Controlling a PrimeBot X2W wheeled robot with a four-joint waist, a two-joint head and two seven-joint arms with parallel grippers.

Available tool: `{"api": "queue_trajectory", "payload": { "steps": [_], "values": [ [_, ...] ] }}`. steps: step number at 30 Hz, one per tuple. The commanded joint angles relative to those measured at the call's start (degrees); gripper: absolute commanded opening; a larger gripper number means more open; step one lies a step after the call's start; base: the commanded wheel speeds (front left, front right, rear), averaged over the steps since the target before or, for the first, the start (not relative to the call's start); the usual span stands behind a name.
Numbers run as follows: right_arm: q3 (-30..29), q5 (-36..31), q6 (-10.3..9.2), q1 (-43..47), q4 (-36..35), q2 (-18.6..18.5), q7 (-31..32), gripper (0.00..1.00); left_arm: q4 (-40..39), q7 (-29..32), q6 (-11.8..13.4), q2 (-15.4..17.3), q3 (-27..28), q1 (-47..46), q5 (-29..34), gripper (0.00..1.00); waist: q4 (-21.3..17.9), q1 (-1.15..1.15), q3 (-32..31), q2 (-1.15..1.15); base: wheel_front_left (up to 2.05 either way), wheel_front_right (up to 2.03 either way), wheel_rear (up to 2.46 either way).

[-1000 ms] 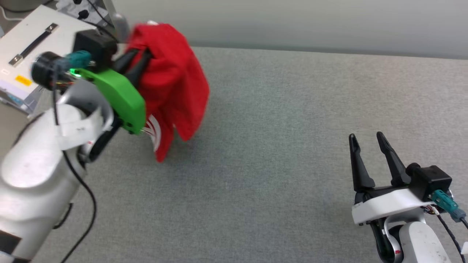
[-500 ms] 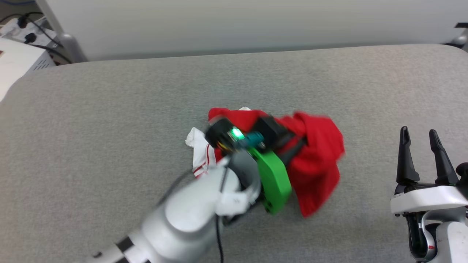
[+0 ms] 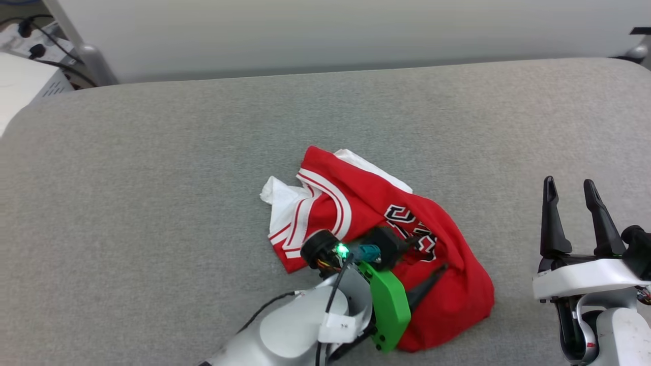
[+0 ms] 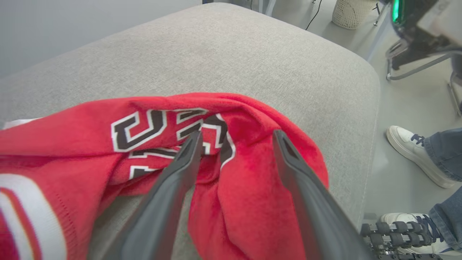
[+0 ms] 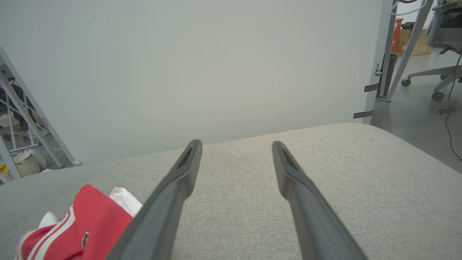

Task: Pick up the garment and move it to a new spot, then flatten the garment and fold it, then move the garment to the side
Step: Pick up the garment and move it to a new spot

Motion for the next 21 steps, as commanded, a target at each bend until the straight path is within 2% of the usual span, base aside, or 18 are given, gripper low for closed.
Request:
{"api": "queue_trajectory", "payload": {
  "steps": [1, 5, 8, 14, 16, 21],
  "values": [
    [0.3, -0.3, -0.05, 0.7, -0.2, -0.1, -0.5, 1.00, 0.4, -1.1, -0.1, 0.2, 0.7, -1.4, -0.4, 1.00, 2.1, 0.01, -1.0, 0.68, 0.00, 0.00, 0.00],
    [0.3, -0.8, -0.05, 1.2, -0.2, -0.1, -0.5, 1.00, 0.1, -3.3, 0.1, 1.7, 2.9, -3.0, -1.1, 1.00, 4.3, 0.01, -2.2, 0.68, 0.00, 0.00, 0.00],
    [0.3, -1.2, -0.05, 1.7, -0.2, -0.1, -0.5, 1.00, -0.7, -4.6, 1.3, 3.7, 5.4, -4.0, -1.6, 1.00, 5.9, 0.01, -3.2, 0.68, 0.00, 0.00, 0.00],
    [0.3, -1.9, -0.05, 2.8, -0.3, -0.1, -0.5, 1.00, -3.6, -7.0, 5.2, 10.4, 12.7, -2.8, -2.7, 1.00, 8.2, 0.01, -5.5, 0.68, 0.00, 0.00, 0.00],
    [0.6, -2.1, -0.05, 3.3, -0.5, -0.1, -0.5, 1.00, -5.4, -7.3, 6.3, 13.1, 15.8, -0.8, -2.7, 1.00, 8.7, 0.01, -6.1, 0.68, 0.00, 0.00, 0.00],
    [1.2, -2.2, -0.05, 4.0, -1.3, -0.1, -0.5, 1.00, -14.9, -7.4, 8.8, 18.6, 28.5, 8.8, 0.3, 1.00, 9.5, 0.01, -6.0, 0.68, 0.00, 0.00, 0.00]
  ]
}}
